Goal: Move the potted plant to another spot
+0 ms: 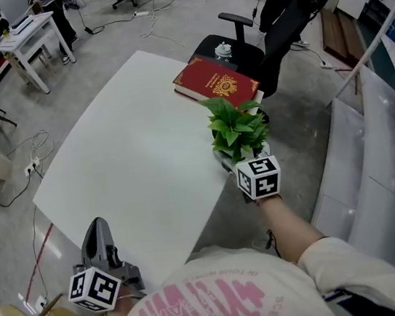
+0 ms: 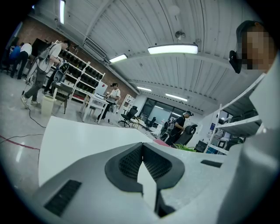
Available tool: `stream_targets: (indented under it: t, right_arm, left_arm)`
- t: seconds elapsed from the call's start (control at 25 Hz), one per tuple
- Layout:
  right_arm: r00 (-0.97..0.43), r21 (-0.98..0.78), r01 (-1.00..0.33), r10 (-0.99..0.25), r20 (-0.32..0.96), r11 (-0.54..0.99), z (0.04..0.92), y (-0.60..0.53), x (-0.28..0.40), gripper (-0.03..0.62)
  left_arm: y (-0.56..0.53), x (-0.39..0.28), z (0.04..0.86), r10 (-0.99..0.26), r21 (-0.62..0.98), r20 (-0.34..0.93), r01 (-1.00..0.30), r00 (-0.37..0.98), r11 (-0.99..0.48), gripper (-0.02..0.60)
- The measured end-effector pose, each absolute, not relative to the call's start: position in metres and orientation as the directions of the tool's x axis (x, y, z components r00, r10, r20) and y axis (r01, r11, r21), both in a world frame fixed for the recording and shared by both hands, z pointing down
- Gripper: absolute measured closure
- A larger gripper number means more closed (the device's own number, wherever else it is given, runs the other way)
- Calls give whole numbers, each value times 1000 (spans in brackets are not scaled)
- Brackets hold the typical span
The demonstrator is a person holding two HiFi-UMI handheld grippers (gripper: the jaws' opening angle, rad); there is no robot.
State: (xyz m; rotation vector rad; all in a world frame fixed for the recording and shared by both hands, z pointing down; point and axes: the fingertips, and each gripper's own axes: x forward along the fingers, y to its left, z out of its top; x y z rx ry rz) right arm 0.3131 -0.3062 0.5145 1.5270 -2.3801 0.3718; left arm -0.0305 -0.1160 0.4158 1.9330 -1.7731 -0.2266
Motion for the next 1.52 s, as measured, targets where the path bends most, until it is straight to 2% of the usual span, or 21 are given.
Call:
stream_targets:
  t: [0.36,0.8,1.08,1.52]
  right_arm:
    - [-358,-51,-928,-848,390,369,514,-302,319,105]
    - [-349,-117,-937,-844,407,330,523,-291,321,105]
    - [-357,-166,-934,-849,390,317,517,-271,320,105]
    - [-266,-147,-963,-890,370,226,495,-219,317,106]
  left_arm:
    - [-98,-32,414,-970,459,214,-888,117,-6,578]
    - [-62,-33,436,-950,466,298,-882,90,63,578]
    - [-66,-26,431,-946,473,286,-881,152,1,578]
    - [-46,-45,426,-938,500,255,-862,233,-79,578]
